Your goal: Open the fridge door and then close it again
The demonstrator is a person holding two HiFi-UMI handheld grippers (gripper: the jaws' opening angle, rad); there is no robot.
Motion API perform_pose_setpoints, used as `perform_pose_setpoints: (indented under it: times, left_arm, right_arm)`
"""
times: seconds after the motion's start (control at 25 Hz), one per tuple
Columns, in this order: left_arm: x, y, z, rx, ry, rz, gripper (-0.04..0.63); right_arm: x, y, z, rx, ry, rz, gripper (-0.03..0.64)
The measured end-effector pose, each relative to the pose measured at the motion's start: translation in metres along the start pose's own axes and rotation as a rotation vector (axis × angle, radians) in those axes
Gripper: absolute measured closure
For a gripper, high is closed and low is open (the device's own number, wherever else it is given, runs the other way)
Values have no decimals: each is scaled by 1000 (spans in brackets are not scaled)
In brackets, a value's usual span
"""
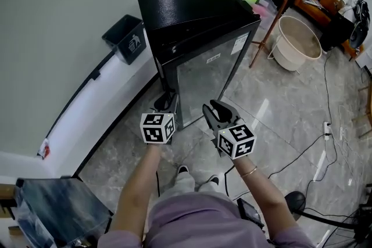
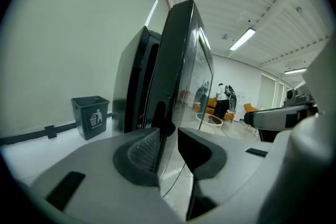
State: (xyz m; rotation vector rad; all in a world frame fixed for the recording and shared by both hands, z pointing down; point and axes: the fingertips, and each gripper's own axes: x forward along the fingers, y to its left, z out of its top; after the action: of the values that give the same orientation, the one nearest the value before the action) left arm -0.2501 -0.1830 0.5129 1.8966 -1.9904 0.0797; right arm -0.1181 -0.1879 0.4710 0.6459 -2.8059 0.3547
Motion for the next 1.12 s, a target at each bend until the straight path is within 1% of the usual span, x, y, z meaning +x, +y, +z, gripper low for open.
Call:
perform_pose_setpoints:
  times: [0.32, 0.72, 1.12]
  left_arm:
    - [18, 26, 11, -8, -2, 21, 499]
    - [31, 42, 19, 1, 0, 13, 494]
    - [45, 58, 26, 1, 10, 21, 486]
  right_arm:
    - [12, -7, -7, 16, 23, -18, 509]
    - [24, -8, -10, 30, 35, -25, 517]
    - [31, -10, -10, 40, 41, -29, 520]
